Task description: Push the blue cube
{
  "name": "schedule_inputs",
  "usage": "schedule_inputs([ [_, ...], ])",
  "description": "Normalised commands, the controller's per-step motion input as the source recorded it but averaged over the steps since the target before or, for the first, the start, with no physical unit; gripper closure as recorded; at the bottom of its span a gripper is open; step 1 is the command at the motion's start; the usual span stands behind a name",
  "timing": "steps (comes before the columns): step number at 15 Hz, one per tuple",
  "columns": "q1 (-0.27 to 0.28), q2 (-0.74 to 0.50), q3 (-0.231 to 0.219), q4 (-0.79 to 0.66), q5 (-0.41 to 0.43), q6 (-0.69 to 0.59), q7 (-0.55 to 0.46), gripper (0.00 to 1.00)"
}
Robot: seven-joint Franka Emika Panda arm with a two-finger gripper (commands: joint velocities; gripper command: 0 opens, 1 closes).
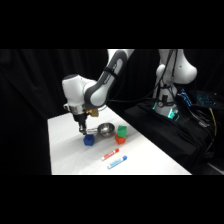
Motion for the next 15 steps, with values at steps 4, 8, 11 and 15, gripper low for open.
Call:
schedule_inputs([
  [4,-0.001,-0.41,-0.003,-0.04,0.0,-0.5,-0.07,0.67],
  [8,0.034,-0.27,-0.013,0.03,-0.055,-0.4,-0.02,0.35],
  [11,0.04,-0.21,0.003,0.04,-0.052,-0.26,-0.02,0.11],
  [15,0.087,-0.2,-0.006,0.0,-0.143,-0.22,0.1,0.0],
])
